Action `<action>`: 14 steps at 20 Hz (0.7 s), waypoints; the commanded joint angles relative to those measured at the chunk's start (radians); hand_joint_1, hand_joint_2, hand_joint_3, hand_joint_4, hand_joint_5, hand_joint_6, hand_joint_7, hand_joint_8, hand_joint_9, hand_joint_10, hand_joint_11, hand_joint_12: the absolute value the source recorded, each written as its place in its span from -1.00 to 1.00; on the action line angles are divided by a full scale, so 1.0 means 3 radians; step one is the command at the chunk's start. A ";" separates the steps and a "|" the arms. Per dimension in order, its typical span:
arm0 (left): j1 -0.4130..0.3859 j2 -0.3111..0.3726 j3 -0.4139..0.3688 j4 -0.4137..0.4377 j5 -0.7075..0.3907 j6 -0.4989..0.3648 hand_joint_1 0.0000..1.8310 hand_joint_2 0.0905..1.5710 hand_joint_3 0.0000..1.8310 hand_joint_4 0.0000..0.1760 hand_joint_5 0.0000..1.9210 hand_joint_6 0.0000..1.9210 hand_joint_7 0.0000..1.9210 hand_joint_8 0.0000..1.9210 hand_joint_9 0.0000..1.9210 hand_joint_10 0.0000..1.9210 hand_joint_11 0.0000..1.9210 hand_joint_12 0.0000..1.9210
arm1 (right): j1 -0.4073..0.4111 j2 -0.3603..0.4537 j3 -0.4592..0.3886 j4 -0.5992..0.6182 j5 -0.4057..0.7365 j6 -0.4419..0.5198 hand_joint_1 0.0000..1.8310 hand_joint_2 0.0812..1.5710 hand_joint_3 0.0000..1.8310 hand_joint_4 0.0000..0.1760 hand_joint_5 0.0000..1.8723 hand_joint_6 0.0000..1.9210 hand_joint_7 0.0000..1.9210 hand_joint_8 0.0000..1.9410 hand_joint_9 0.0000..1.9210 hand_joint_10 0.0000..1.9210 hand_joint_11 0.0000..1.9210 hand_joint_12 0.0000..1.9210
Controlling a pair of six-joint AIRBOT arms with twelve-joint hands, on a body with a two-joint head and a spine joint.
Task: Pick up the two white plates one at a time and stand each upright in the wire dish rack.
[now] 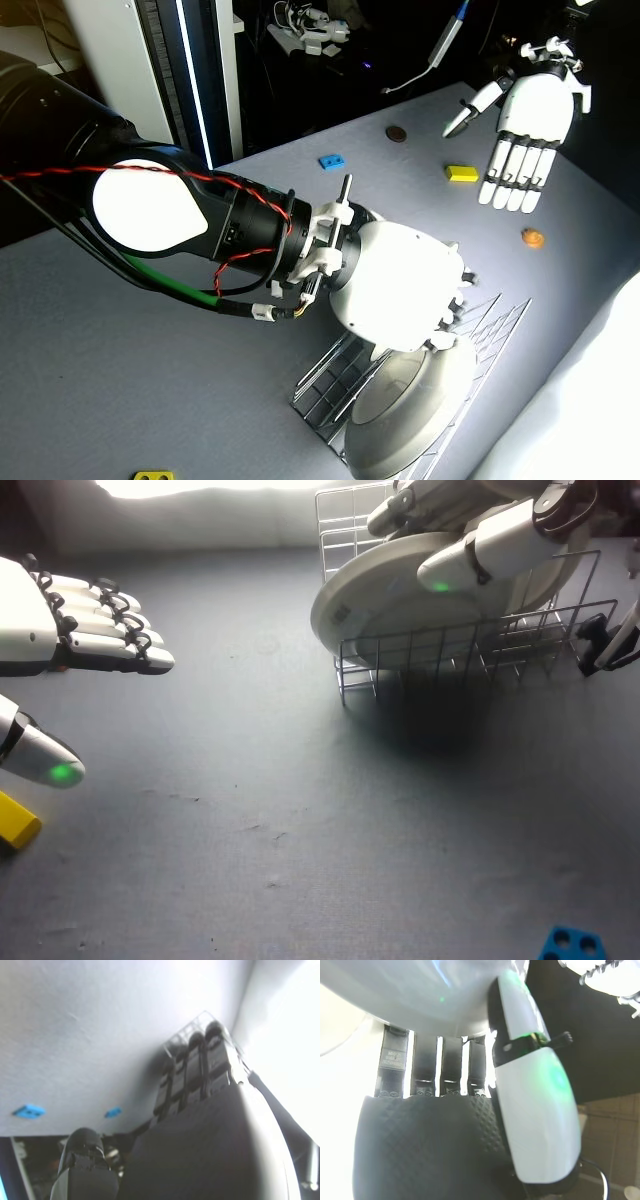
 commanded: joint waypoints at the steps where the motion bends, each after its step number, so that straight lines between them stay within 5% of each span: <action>1: -0.0033 0.0033 0.0012 -0.0175 0.0023 0.0011 -1.00 0.31 -1.00 -1.00 -0.97 -1.00 -0.96 -1.00 -0.97 -1.00 -0.99 -1.00 | 0.0020 0.0014 0.0007 0.0077 0.0297 0.0016 0.15 0.38 -1.00 -1.00 -0.39 -0.98 -0.27 -0.99 -0.36 -0.79 -0.81 0.36; 14: -0.0101 0.0083 -0.0196 -0.0100 -0.0101 0.0010 -1.00 0.30 -1.00 -1.00 -0.96 -0.99 -0.94 -0.99 -0.95 -0.99 -0.98 -0.99 | 0.0043 0.0011 0.0008 0.0309 0.0581 -0.0342 0.06 0.27 -1.00 -1.00 -0.65 -1.00 -0.55 -1.00 -0.53 -0.99 -1.00 0.19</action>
